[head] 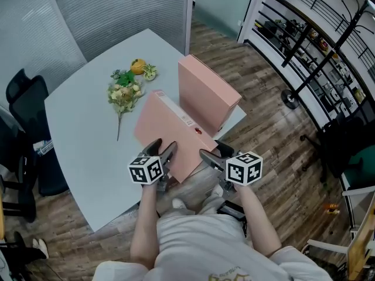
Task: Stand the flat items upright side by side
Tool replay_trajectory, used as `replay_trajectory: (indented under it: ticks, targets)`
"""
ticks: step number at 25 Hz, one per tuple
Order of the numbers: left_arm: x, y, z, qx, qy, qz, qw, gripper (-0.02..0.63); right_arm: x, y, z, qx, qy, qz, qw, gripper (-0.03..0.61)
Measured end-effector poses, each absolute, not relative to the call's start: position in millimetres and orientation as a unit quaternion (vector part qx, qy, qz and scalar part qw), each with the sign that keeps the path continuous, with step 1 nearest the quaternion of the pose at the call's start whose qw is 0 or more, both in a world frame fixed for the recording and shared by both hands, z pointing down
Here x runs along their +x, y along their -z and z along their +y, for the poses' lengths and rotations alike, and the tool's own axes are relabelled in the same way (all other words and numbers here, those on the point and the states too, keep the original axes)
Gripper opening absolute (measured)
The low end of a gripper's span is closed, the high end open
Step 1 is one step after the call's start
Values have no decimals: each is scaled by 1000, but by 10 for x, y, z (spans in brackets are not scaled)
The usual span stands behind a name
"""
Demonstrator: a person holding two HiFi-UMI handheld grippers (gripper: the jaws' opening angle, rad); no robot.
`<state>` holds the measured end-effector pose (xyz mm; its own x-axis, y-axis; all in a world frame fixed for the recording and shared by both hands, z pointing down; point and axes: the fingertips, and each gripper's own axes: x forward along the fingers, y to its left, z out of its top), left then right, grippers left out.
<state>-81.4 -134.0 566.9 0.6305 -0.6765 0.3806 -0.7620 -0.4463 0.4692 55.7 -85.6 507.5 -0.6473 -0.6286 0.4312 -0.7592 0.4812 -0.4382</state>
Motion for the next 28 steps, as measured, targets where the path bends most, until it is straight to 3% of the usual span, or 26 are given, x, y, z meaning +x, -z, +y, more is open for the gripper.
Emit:
replay_trajectory:
  ticks: [28]
  targets:
    - [-864, -5701, -1305, 841, -45, -428, 329, 282, 270, -4763, -753, 394, -112, -878, 247, 299]
